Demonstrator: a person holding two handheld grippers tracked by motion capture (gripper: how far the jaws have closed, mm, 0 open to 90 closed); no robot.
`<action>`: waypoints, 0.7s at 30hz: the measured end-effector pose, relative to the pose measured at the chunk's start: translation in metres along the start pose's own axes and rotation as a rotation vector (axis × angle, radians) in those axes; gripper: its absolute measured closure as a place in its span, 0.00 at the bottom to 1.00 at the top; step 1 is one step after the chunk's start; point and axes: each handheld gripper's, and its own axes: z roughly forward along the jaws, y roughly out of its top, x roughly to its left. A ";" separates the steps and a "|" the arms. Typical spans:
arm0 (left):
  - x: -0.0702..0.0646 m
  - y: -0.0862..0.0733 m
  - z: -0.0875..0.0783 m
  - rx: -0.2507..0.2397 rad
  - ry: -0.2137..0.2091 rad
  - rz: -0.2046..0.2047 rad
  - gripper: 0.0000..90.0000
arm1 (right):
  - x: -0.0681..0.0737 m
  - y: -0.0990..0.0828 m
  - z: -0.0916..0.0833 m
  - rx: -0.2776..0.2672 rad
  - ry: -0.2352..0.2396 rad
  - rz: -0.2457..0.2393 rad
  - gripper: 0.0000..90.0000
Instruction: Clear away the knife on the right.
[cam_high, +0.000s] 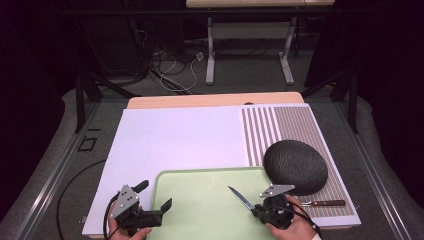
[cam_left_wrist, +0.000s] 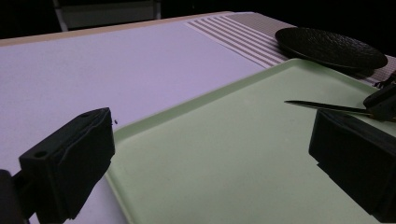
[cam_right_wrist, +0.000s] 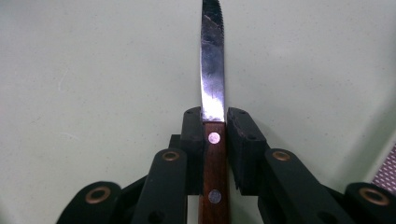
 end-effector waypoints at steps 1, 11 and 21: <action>0.000 0.000 0.000 0.000 0.000 0.000 0.01 | 0.001 0.000 0.000 0.004 0.006 0.004 0.85; 0.000 0.000 0.000 0.003 -0.001 0.001 0.01 | 0.001 -0.001 -0.002 -0.043 -0.003 -0.007 0.77; 0.000 0.000 0.000 0.003 -0.001 0.000 0.01 | 0.000 0.000 -0.003 -0.159 0.005 -0.052 0.54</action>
